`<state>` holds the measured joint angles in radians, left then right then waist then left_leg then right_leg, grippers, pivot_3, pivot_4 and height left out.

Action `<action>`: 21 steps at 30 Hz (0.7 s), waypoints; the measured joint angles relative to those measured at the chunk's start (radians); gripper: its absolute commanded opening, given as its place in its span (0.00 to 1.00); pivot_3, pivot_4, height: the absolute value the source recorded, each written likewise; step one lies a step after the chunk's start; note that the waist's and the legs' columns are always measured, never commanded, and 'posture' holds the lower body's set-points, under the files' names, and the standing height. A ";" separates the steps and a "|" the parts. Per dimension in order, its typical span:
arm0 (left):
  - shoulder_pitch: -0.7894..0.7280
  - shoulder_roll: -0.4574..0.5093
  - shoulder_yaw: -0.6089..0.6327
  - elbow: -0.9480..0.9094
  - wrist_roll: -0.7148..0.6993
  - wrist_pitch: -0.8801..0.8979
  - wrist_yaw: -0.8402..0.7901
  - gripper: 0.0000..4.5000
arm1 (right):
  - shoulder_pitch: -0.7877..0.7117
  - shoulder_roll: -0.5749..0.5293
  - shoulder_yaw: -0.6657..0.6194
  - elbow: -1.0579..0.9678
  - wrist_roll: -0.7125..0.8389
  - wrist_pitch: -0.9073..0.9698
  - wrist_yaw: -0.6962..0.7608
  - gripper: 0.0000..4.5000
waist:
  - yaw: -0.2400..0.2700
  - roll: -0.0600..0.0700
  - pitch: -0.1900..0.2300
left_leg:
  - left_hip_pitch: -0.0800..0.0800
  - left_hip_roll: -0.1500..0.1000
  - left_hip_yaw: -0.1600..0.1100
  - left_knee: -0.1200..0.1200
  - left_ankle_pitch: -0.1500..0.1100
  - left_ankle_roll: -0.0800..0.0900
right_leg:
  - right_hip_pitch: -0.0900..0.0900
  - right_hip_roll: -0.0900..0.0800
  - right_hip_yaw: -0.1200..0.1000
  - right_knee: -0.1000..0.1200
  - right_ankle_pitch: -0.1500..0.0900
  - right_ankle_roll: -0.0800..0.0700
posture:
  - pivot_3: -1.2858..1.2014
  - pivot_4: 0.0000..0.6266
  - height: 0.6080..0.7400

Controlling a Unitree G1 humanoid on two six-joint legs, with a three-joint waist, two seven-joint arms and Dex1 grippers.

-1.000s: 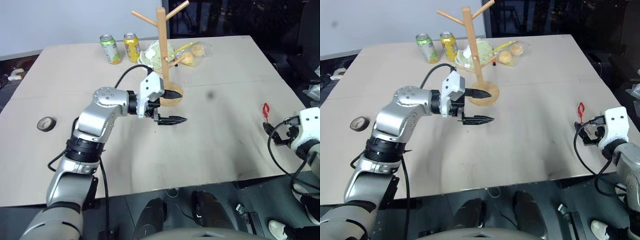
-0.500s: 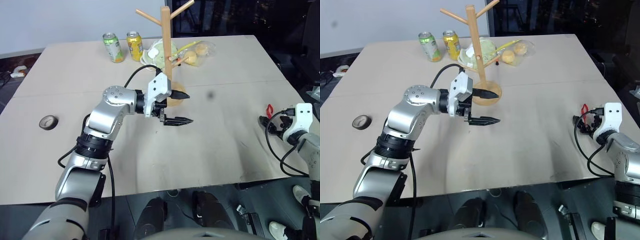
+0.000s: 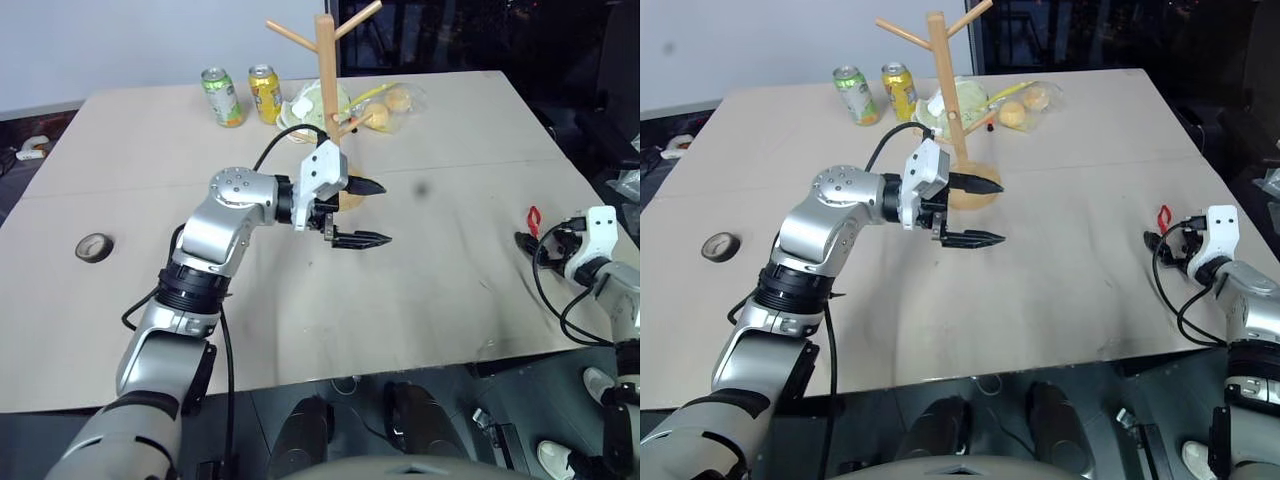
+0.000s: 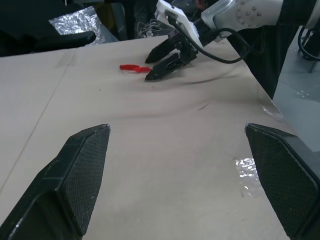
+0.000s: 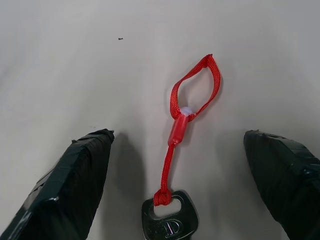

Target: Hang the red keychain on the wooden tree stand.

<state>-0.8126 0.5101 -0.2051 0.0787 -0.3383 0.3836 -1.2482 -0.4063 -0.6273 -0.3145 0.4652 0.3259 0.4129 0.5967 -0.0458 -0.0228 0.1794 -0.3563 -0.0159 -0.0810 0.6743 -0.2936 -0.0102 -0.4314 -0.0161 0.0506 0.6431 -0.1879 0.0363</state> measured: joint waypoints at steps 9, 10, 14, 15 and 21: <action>0.000 -0.002 -0.001 0.000 0.002 0.000 -0.002 1.00 | -0.034 -0.014 0.023 0.066 -0.014 -0.029 0.045 0.06 | -0.007 0.000 0.000 | 0.002 0.002 0.002 -0.001 0.000 0.000 | 0.001 0.002 0.003 0.000 0.000 0.002 | 0.52 0.24 1.00; 0.000 -0.002 -0.001 0.000 0.002 0.000 -0.002 1.00 | -0.034 -0.014 0.025 0.066 -0.016 -0.032 0.051 0.02 | -0.008 0.000 0.000 | 0.002 0.001 0.002 -0.001 0.000 0.000 | 0.001 0.002 0.003 0.000 0.000 0.001 | 0.52 0.24 1.00; 0.004 0.005 -0.001 -0.010 0.001 0.004 -0.005 1.00 | -0.034 -0.014 0.039 0.070 -0.032 -0.060 0.054 0.02 | -0.011 0.000 0.000 | 0.002 0.001 0.003 -0.001 0.000 0.000 | 0.001 0.002 0.003 0.000 0.000 0.002 | 0.52 0.24 1.00; 0.005 0.006 -0.001 -0.011 0.001 0.004 -0.007 1.00 | -0.035 -0.014 0.042 0.073 -0.034 -0.068 0.055 0.02 | -0.012 0.000 0.000 | 0.002 0.001 0.003 -0.001 0.000 0.000 | 0.001 0.002 0.003 0.000 0.000 0.002 | 0.52 0.24 1.00; 0.006 0.008 0.000 -0.025 -0.001 0.018 -0.006 1.00 | -0.039 -0.013 0.054 0.081 -0.044 -0.097 0.072 0.02 | -0.016 0.000 0.000 | 0.003 0.001 0.003 -0.001 0.000 0.000 | 0.001 0.002 0.003 0.000 0.000 0.002 | 0.52 0.24 1.00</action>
<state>-0.8069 0.5183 -0.2053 0.0541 -0.3395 0.4018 -1.2543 -0.4449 -0.6402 -0.2606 0.5460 0.2821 0.3161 0.6682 -0.0617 -0.0228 0.1794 -0.3538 -0.0146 -0.0781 0.6734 -0.2937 -0.0102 -0.4307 -0.0144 0.0539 0.6432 -0.1881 0.0380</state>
